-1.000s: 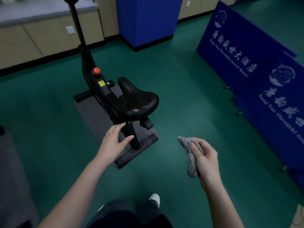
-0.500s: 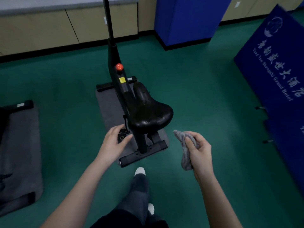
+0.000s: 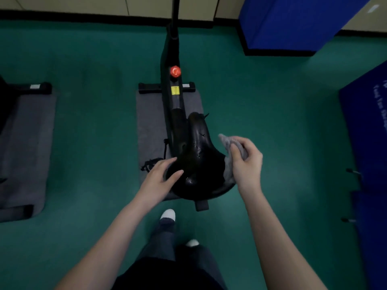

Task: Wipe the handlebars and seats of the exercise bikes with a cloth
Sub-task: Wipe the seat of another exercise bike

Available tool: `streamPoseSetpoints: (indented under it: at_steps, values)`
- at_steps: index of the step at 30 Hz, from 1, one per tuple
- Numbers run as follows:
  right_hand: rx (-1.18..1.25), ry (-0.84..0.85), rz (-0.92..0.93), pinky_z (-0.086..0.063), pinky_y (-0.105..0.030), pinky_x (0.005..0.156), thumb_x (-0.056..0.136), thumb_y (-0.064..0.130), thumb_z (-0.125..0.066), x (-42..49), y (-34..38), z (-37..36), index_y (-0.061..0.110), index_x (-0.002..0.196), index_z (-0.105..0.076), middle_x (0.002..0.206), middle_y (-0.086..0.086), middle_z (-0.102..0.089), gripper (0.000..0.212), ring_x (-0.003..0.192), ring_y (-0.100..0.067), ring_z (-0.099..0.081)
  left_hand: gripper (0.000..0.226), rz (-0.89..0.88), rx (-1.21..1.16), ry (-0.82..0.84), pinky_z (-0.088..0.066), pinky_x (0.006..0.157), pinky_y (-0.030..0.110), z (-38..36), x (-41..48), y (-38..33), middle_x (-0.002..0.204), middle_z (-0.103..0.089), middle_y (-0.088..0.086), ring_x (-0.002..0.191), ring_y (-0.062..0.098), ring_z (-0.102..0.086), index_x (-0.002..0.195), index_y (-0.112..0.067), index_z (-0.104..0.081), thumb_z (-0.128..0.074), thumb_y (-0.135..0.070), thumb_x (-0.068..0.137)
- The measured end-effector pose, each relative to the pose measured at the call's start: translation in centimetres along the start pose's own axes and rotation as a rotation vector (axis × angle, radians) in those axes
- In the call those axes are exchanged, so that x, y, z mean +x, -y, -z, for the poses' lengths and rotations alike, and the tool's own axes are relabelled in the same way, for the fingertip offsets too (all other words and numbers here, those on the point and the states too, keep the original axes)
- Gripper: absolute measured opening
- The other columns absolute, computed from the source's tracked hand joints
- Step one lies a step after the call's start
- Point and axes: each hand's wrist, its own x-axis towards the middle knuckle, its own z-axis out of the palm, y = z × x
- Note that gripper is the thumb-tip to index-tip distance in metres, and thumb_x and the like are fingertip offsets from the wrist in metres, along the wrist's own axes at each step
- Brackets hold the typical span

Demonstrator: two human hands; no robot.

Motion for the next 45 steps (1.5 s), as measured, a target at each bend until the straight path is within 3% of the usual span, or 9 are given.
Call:
streamPoseSetpoints:
  at_steps: [6,11,15,20,26,30,35,39,45]
  values:
    - [-0.197,0.198,0.311,-0.033,-0.002,0.085,0.091,0.004,-0.057,7.1,1.2,-4.8,0.013,0.098,-0.069,0.098,0.006,-0.063,0.016,0.107,-0.017,-0.053,0.039,0.001,-0.029,-0.079,-0.033,0.105,0.016,-1.1,-0.1,0.9,0.126,-0.052,-0.015,0.122,0.002,-0.045,0.126,-0.023,-0.057,-0.06,-0.033,0.089]
    - [-0.386,0.461,0.578,-0.043,-0.032,0.093,0.087,-0.004,-0.059,8.7,-0.1,-6.5,0.004,0.097,-0.071,0.099,-0.002,-0.068,0.017,0.108,-0.028,-0.052,0.025,0.049,-0.097,-0.217,-0.029,0.091,0.002,-2.5,-0.1,0.4,0.118,-0.053,-0.024,0.12,0.001,-0.046,0.116,-0.031,-0.061,-0.059,-0.029,0.091]
    - [-0.312,0.632,0.77,-0.046,-0.038,0.089,0.085,-0.004,-0.064,8.1,-2.0,-4.6,0.004,0.09,-0.072,0.093,-0.001,-0.068,0.013,0.1,-0.023,-0.053,0.02,0.067,-0.159,-0.365,-0.028,0.085,-0.004,-4.1,-0.3,0.0,0.114,-0.054,-0.029,0.117,-0.002,-0.048,0.11,-0.036,-0.062,-0.058,-0.027,0.092]
    - [-0.349,0.9,0.869,-0.044,-0.05,0.086,0.086,-0.001,-0.065,6.6,-4.7,-2.3,0.004,0.096,-0.072,0.096,-0.003,-0.069,0.013,0.103,-0.025,-0.055,0.026,0.065,-0.183,-0.45,-0.031,0.105,0.019,-5.6,-0.6,0.3,0.12,-0.056,-0.023,0.122,0.003,-0.047,0.117,-0.031,-0.062,-0.055,-0.028,0.092]
    - [-0.51,0.948,1.155,-0.033,-0.033,0.08,0.087,-0.006,-0.058,9.1,-2.5,-4.7,0.004,0.095,-0.07,0.094,-0.004,-0.069,0.018,0.103,-0.023,-0.049,0.023,0.046,-0.257,-0.551,-0.035,0.106,0.027,-6.5,-0.4,0.5,0.119,-0.061,-0.014,0.12,0.009,-0.05,0.113,-0.03,-0.064,-0.054,-0.023,0.094]
    - [-0.61,0.84,1.061,-0.018,-0.023,0.076,0.088,0.0,-0.057,11.1,0.0,-7.0,0.004,0.092,-0.071,0.089,-0.008,-0.068,0.015,0.099,-0.032,-0.053,0.022,0.044,-0.251,-0.558,-0.034,0.105,0.024,-6.6,-0.3,0.8,0.119,-0.062,-0.014,0.119,0.007,-0.05,0.111,-0.031,-0.065,-0.052,-0.028,0.093]
    - [-0.906,1.054,1.044,-0.037,-0.039,0.087,0.089,0.009,-0.052,8.8,-0.4,-8.7,0.021,0.094,-0.065,0.099,-0.003,-0.06,0.018,0.107,-0.026,-0.046,0.032,0.028,-0.255,-0.517,-0.032,0.104,0.02,-6.2,-0.3,1.3,0.119,-0.061,-0.016,0.119,0.005,-0.049,0.113,-0.031,-0.065,-0.047,-0.04,0.089]
    - [-0.694,1.048,1.039,-0.029,-0.03,0.079,0.087,0.0,-0.058,8.3,-0.6,-6.6,0.009,0.089,-0.069,0.092,-0.002,-0.068,0.015,0.101,-0.027,-0.052,0.032,0.013,-0.243,-0.469,-0.03,0.101,0.01,-5.9,-0.5,1.3,0.119,-0.058,-0.021,0.119,0.002,-0.048,0.114,-0.033,-0.062,-0.046,-0.041,0.087]
    - [-0.503,0.91,0.909,-0.045,-0.042,0.083,0.088,-0.002,-0.061,3.6,-3.6,-3.0,0.01,0.096,-0.07,0.101,0.001,-0.068,0.018,0.101,-0.022,-0.051,0.029,0.006,-0.22,-0.46,-0.027,0.101,0.008,-5.8,-0.5,1.5,0.122,-0.059,-0.012,0.121,0.007,-0.047,0.119,-0.022,-0.063,-0.051,-0.026,0.093]
